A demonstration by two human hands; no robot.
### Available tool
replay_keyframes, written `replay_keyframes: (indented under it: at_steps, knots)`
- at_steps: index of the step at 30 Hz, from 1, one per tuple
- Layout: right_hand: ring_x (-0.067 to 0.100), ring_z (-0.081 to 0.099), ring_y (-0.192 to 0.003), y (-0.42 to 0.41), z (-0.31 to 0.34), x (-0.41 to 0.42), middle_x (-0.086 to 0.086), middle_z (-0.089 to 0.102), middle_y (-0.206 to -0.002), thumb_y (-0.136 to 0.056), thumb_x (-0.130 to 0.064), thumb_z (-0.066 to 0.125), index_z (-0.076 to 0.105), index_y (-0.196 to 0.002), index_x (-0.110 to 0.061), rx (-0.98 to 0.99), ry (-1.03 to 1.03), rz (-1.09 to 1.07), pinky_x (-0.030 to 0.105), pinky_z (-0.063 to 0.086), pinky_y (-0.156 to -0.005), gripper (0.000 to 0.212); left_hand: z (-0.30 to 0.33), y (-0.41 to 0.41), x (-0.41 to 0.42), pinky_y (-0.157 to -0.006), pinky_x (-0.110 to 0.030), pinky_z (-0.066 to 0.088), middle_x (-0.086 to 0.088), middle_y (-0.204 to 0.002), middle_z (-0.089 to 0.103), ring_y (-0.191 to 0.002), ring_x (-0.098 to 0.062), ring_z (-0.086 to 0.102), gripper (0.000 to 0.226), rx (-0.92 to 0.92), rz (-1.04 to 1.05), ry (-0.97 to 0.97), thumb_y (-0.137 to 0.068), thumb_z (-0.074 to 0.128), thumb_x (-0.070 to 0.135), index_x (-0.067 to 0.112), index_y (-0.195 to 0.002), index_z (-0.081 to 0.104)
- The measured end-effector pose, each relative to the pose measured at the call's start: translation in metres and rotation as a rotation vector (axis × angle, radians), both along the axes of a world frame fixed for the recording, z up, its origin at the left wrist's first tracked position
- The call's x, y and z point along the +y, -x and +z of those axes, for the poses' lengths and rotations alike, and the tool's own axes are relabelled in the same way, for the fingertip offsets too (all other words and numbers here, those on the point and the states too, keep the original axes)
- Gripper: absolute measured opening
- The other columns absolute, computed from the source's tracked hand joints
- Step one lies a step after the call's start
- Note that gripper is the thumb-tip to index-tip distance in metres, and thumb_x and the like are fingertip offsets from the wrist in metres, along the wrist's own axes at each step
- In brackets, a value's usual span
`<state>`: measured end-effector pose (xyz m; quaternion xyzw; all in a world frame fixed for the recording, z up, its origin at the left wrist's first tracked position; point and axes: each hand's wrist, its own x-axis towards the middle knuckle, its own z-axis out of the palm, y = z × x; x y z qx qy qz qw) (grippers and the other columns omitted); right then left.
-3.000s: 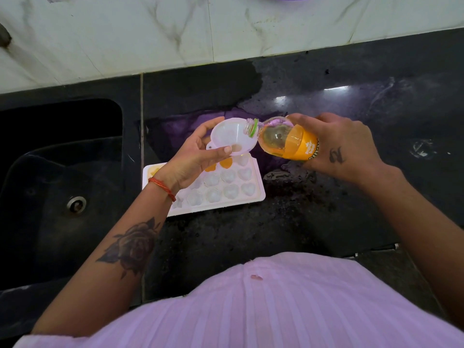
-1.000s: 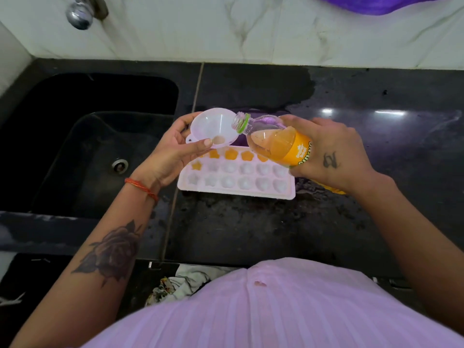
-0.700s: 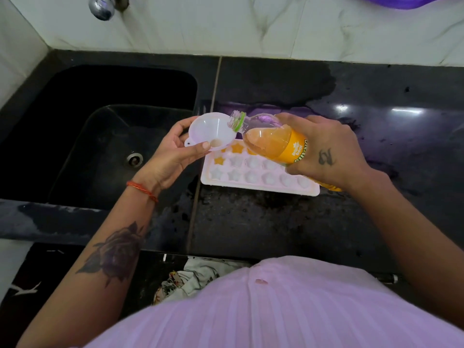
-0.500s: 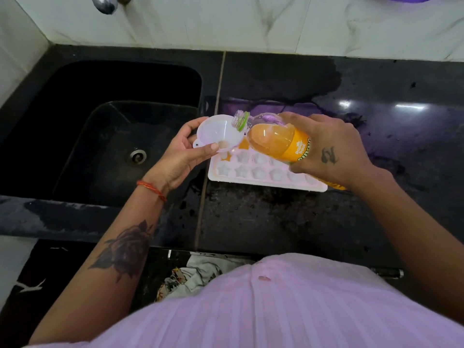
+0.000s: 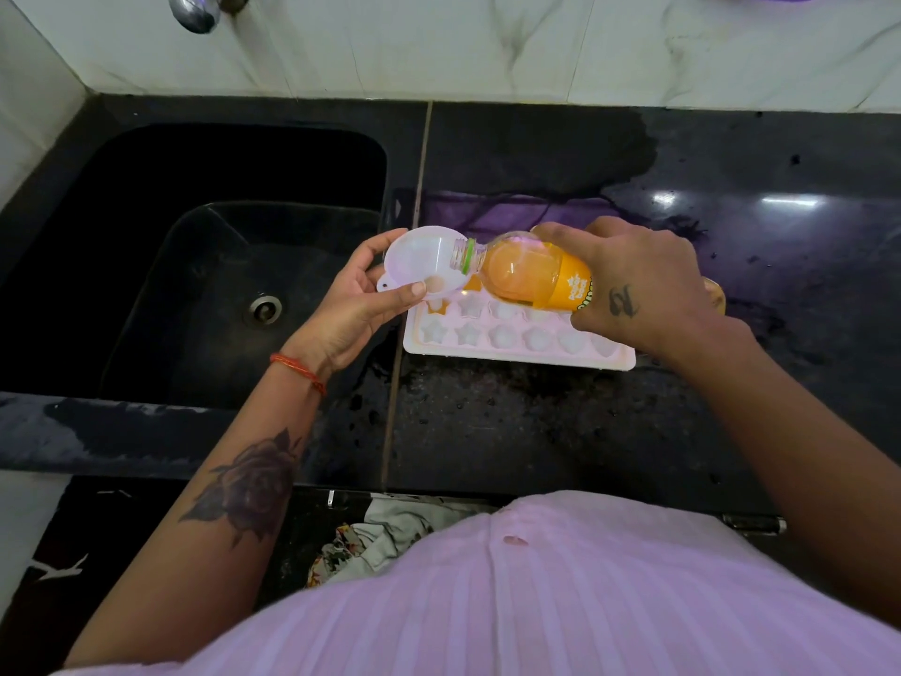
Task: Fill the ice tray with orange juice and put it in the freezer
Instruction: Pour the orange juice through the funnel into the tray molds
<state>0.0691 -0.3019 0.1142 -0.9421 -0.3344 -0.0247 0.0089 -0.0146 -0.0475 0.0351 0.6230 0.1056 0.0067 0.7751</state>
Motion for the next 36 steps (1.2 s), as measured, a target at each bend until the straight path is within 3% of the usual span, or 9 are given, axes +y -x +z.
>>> replay_keyframes:
  at_steps: [16,30,36]
  knots:
    - [0.036,0.059,-0.093,-0.006,0.004,0.005,0.009,0.057,-0.113,-0.076,-0.031,0.07,0.029,-0.139,-0.04,-0.086,0.047,0.021,0.032,0.034,-0.067,0.076,0.004,0.0,-0.001,-0.078,-0.026,0.056,0.012,-0.104,0.071,-0.106,-0.015,0.065,0.063,-0.008,0.002,0.014,-0.071,0.072,0.002,0.022,-0.125,0.049]
    - [0.032,0.057,-0.097,-0.002,0.006,-0.002,0.007,0.061,-0.11,-0.061,-0.036,0.079,0.037,-0.136,-0.039,0.099,-0.133,-0.023,0.033,0.039,-0.073,0.086,0.013,0.001,-0.004,-0.077,-0.027,0.056,0.014,-0.103,0.071,-0.105,-0.015,0.066,0.064,-0.017,0.007,0.038,-0.068,0.072,0.003,0.022,-0.125,0.049]
    - [0.033,0.057,-0.099,-0.001,0.005,-0.014,0.006,0.062,-0.111,-0.06,-0.038,0.08,0.036,-0.137,-0.039,0.097,-0.13,-0.068,0.034,0.04,-0.074,0.089,0.015,-0.006,-0.012,-0.077,-0.028,0.057,0.005,-0.116,0.062,-0.108,-0.016,0.064,0.061,-0.018,-0.017,0.043,-0.07,0.071,0.001,0.025,-0.123,0.052]
